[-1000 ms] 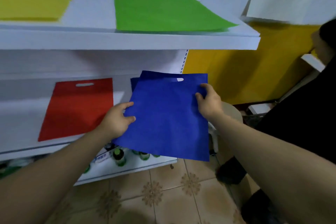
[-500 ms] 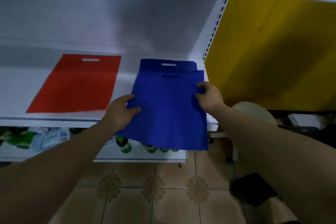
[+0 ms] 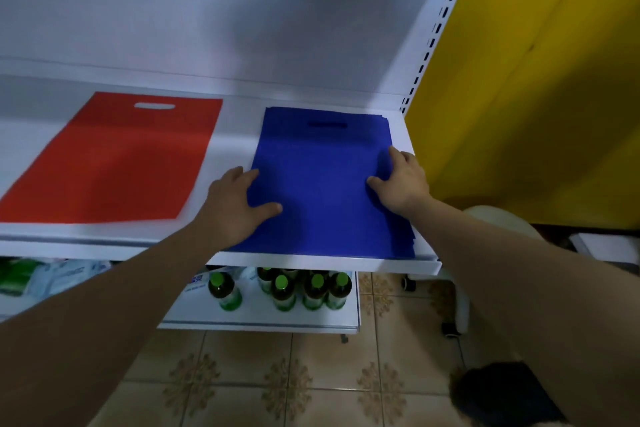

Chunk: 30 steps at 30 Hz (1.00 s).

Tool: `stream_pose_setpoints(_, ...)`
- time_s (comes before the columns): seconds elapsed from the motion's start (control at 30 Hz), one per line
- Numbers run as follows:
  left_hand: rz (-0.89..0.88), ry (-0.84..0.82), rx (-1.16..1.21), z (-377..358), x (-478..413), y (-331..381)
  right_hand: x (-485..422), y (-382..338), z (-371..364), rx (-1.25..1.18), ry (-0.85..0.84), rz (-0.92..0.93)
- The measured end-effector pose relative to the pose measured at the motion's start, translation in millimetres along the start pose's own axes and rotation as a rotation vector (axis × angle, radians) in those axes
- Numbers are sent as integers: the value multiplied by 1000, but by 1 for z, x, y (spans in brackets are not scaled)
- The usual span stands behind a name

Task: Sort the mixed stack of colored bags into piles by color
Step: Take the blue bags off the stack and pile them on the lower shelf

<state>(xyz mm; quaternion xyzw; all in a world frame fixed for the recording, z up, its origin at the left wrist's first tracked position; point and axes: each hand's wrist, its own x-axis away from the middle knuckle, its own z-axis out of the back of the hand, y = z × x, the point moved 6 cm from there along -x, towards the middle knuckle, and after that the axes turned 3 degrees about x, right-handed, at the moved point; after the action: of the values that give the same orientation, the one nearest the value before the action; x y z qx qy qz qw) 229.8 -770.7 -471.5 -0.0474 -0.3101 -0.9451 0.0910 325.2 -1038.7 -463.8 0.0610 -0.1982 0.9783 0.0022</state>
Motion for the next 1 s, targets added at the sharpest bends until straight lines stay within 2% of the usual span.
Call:
stream_pose_setpoints(0.07, -52, -66, -79, -7, 10, 4, -1, 4, -3, 55, 26, -31)
stream_pose_setpoints(0.2, -151, -203, -211, -18, 33, 15, 5, -2, -4, 6, 70, 7)
stream_pose_setpoints(0.53, -140, -111, -216, -19, 25, 13, 3, -7, -7, -29, 73, 42)
stream_pose_setpoints(0.77, -131, -119, -234, -21, 25, 15, 5, -7, -14, 86, 15, 97)
stream_pose_setpoints(1.0, -60, -180, -143, -4, 34, 27, 21, -20, 5, 137, -29, 86)
